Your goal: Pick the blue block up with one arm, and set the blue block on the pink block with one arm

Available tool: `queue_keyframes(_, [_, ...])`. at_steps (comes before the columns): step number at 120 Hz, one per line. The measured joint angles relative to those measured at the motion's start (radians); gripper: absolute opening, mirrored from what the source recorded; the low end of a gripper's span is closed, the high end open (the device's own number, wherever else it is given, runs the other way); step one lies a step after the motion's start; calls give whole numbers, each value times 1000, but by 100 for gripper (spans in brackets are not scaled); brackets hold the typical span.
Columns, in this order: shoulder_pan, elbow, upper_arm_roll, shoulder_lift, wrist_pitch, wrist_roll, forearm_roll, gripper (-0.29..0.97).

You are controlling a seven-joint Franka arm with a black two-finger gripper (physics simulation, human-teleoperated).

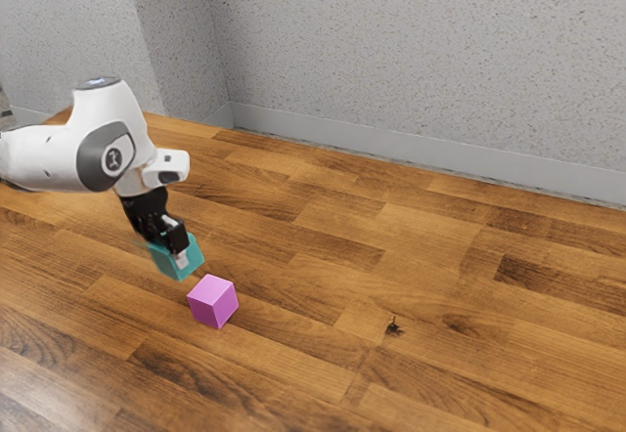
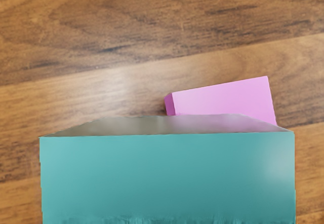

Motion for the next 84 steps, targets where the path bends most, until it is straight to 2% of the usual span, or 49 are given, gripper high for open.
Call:
queue_keyframes(62, [-14, 3, -18, 7, 4, -92, 8, 31])
queue_keyframes(84, [-50, 7, -19, 5, 4, -132, 15, 30])
